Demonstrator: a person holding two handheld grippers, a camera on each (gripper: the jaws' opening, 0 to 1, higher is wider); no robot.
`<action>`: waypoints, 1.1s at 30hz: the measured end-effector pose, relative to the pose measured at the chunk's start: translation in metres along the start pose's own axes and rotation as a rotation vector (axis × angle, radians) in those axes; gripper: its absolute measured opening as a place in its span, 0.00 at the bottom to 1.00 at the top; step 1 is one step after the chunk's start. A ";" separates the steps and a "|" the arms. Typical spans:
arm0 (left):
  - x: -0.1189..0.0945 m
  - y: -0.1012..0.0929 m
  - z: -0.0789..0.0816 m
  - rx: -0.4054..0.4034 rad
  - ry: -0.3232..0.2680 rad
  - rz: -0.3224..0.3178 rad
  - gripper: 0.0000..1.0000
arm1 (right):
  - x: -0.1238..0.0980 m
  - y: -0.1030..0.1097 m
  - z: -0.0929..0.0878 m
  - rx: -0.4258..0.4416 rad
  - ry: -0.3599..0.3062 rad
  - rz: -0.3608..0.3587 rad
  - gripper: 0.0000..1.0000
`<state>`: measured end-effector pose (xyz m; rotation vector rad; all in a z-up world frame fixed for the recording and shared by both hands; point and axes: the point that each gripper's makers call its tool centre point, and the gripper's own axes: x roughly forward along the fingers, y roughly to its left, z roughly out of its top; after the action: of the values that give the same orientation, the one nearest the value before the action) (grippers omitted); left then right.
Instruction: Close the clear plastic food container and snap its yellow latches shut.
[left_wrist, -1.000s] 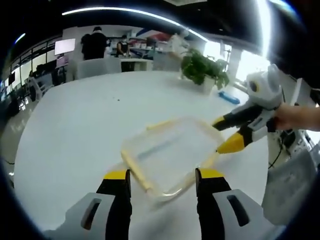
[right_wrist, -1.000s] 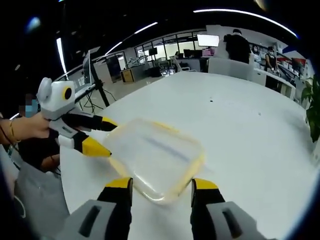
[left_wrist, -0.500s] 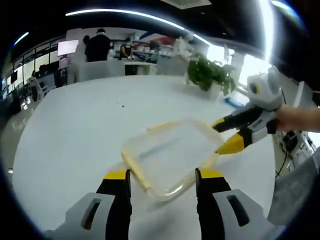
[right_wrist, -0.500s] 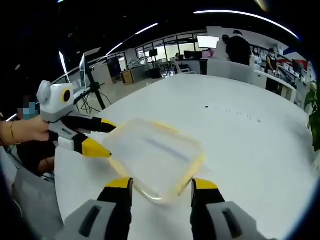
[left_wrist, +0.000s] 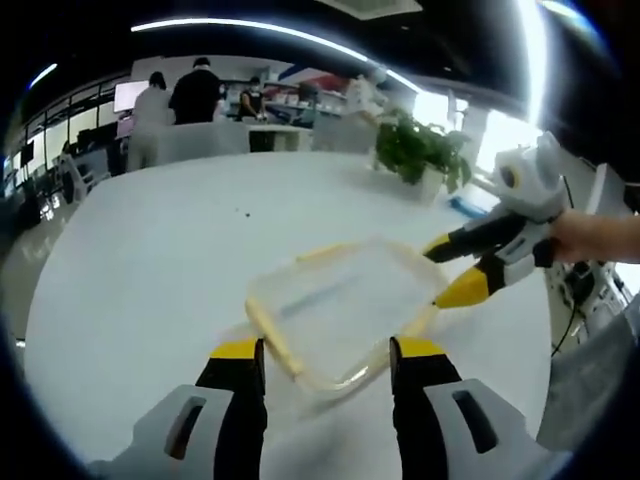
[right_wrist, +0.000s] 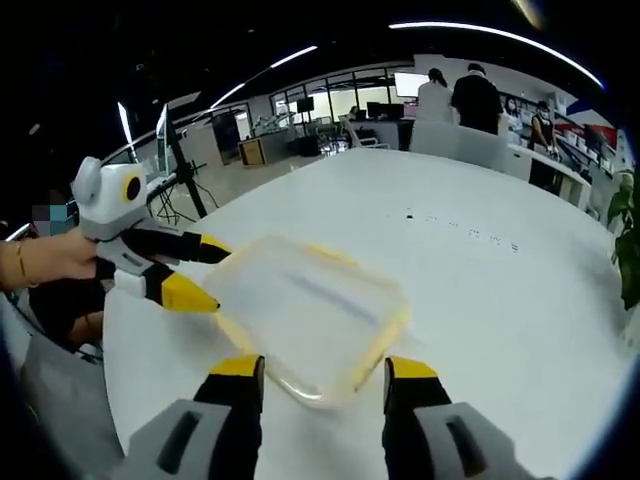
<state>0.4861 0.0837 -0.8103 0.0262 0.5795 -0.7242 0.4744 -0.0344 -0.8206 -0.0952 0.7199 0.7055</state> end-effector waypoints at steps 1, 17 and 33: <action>0.000 0.000 0.000 -0.001 0.001 0.001 0.46 | 0.000 0.000 0.000 0.004 -0.001 0.000 0.47; -0.020 -0.009 -0.004 0.000 0.003 0.021 0.44 | -0.023 0.002 -0.017 0.037 0.008 -0.025 0.48; -0.056 -0.020 -0.023 0.004 -0.001 0.055 0.45 | -0.054 0.026 -0.037 0.072 0.008 -0.033 0.48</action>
<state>0.4283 0.1079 -0.7981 0.0451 0.5746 -0.6715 0.4080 -0.0562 -0.8103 -0.0439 0.7494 0.6477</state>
